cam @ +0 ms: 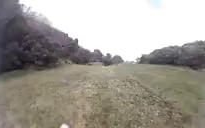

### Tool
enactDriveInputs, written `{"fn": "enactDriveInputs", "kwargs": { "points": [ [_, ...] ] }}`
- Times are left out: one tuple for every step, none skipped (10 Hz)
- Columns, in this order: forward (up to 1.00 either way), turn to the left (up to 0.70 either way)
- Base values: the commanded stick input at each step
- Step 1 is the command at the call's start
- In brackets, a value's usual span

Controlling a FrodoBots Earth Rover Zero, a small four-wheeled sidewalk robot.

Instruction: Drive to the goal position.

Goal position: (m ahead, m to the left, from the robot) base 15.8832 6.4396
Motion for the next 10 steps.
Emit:
{"fn": "enactDriveInputs", "kwargs": {
  "points": [
    [1.0, 0.0],
    [1.0, 0.0],
    [1.0, 0.0],
    [1.0, 0.0],
    [1.0, -0.01],
    [1.0, -0.19],
    [1.0, -0.37],
    [1.0, -0.4],
    [1.0, -0.4],
    [1.0, -0.21]
  ]
}}
